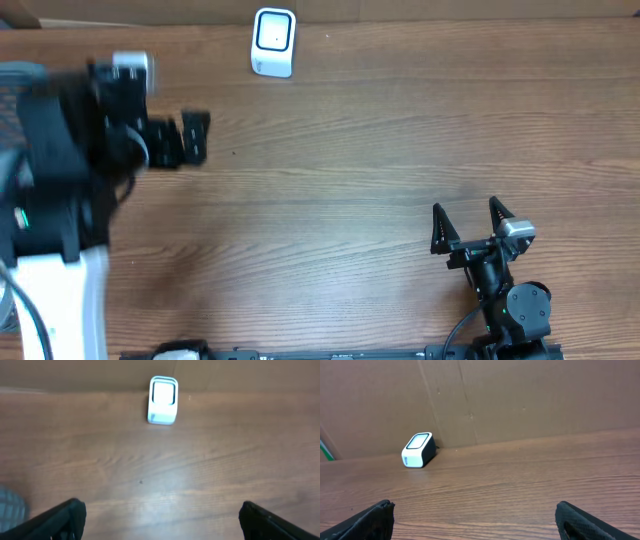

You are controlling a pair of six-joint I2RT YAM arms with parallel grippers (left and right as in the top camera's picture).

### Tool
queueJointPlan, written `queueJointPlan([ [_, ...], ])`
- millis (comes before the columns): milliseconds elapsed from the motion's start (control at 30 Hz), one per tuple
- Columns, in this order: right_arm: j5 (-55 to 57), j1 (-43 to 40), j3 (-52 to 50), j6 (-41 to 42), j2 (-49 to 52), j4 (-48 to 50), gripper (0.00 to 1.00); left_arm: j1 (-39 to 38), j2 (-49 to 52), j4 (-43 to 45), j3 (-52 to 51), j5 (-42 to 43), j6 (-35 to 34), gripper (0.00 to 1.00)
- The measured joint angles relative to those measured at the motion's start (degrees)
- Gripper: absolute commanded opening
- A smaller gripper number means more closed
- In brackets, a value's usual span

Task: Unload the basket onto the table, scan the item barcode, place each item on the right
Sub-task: 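Reach the left gripper into the basket and grasp the green-lidded jar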

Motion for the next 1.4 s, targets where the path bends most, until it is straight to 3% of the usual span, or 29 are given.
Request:
queueJointPlan([
  [167, 0.02, -0.02, 0.0, 0.04, -0.02, -0.04, 1.0, 0.0, 11.15, -6.25, 12.33, 1.09, 0.52, 1.0],
  [400, 0.0, -0.02, 0.0, 0.02, -0.02, -0.04, 1.0, 1.9, 16.39, 0.24, 13.66, -0.22, -2.08, 1.0],
  [500, 0.02, 0.0, 0.0, 0.02, -0.02, 0.0, 1.0, 7.67, 16.74, 3.13, 15.74, -2.99, -7.32, 1.0],
  [667, 0.0, 0.0, 0.0, 0.02, -0.02, 0.0, 1.0, 21.27, 16.72, 5.64, 18.62, -6.84, -17.33, 0.9],
  [800, 0.02, 0.0, 0.0, 0.02, -0.02, -0.02, 1.0, 32.17, 17.55, 4.57, 18.64, -9.03, -25.05, 0.91],
  [933, 0.02, -0.02, 0.0, 0.02, -0.02, -0.02, 1.0, 37.4, 21.73, -0.09, 18.78, -11.89, -28.35, 0.91],
  [1400, 0.02, 0.0, 0.0, 0.02, -0.02, -0.02, 1.0, 45.7, 40.22, -3.02, 18.62, -18.97, -26.49, 0.88],
])
